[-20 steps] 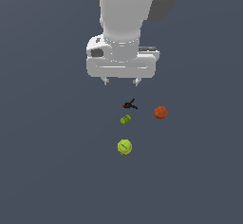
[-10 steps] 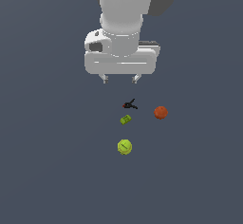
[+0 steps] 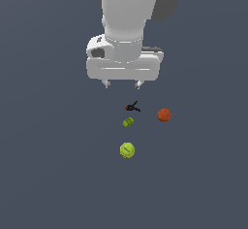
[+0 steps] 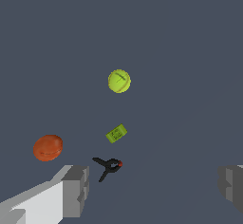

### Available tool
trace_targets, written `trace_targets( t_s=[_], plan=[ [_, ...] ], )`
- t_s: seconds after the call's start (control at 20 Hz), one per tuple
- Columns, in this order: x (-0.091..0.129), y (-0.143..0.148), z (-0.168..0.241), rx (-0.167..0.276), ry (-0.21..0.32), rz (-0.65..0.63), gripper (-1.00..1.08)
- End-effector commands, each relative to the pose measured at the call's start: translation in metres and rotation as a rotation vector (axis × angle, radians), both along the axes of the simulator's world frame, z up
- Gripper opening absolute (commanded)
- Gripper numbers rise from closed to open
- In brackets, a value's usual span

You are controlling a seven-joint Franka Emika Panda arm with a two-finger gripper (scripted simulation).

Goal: Pick up a designated object from a clutter of objects.

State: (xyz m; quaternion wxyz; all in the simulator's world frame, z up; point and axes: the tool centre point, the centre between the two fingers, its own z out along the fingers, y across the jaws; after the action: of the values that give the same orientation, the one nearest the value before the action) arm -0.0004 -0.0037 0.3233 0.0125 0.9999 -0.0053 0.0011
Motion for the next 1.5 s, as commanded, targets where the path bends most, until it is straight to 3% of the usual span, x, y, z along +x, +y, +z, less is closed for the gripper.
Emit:
trace_targets(
  t_s=[0.0, 0.4, 0.9, 1.45],
  plan=[
    [0.006, 0.001, -0.008, 0.002, 0.0, -0.017, 1.0],
    [0.04, 0.005, -0.053, 0.01, -0.001, -0.116, 1.0],
    [0.085, 0.013, -0.145, 0.02, -0.003, -0.292, 1.0],
    [0.107, 0.018, -0.218, 0.025, -0.003, -0.42, 1.0]
  ],
)
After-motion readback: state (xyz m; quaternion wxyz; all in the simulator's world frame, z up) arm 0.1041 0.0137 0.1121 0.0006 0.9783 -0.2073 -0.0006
